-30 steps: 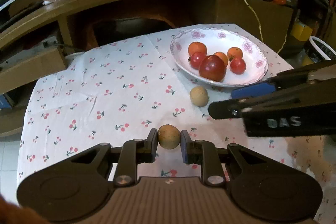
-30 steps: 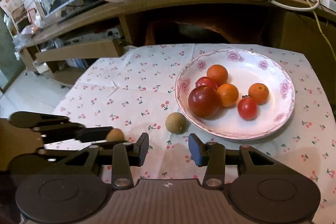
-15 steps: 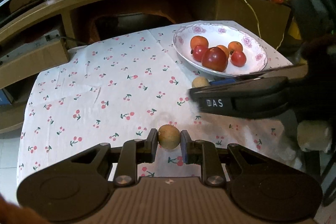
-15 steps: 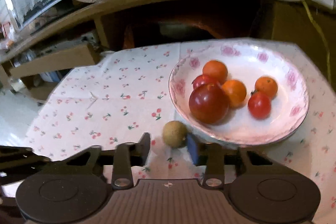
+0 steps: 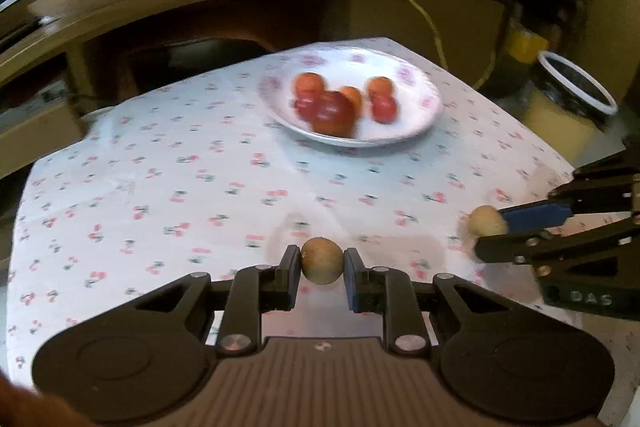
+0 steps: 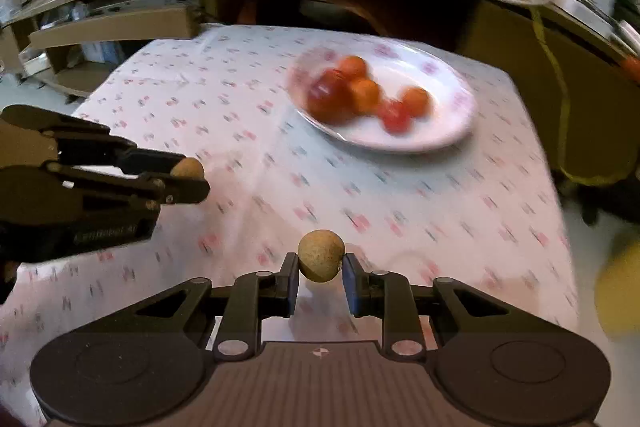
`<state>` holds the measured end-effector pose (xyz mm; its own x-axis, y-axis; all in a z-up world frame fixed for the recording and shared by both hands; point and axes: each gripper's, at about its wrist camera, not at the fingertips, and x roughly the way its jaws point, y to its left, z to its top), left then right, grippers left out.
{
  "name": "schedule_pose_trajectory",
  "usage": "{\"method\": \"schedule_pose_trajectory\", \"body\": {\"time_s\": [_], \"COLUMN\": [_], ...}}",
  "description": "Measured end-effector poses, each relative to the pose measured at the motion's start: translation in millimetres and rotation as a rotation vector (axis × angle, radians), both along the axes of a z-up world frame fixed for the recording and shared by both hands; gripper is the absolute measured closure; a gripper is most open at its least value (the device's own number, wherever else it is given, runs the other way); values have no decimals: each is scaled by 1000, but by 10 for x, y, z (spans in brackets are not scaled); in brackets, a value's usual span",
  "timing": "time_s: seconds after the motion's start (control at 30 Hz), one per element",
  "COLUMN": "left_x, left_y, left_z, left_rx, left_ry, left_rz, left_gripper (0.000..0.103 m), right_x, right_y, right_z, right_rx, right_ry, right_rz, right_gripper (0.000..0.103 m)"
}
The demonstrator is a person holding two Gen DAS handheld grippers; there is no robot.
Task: Organize fruits
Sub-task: 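Carry both kiwis to the plate and open both grippers beside the other fruit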
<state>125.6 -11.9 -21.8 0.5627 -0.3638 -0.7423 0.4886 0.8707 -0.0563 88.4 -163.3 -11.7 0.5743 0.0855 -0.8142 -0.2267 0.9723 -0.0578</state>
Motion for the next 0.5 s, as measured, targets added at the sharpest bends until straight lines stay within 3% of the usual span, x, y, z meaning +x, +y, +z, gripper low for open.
{"method": "schedule_pose_trajectory", "body": {"time_s": [0.2, 0.37, 0.5], "left_x": [-173, -239, -353], "left_y": [-319, -366, -274], "left_z": [-111, -137, -140], "left_rx": [68, 97, 125], "left_ry": [-1, -27, -34], "left_rz": [-74, -52, -25], "left_gripper": [74, 74, 73], "right_x": [-203, -248, -304], "right_y": [-170, -187, -265], "right_z": [-171, -157, -142], "right_rx": [-12, -9, 29], "right_ry": [-4, -32, -8], "right_rz": [-31, -17, -7], "right_gripper": [79, 78, 62]}}
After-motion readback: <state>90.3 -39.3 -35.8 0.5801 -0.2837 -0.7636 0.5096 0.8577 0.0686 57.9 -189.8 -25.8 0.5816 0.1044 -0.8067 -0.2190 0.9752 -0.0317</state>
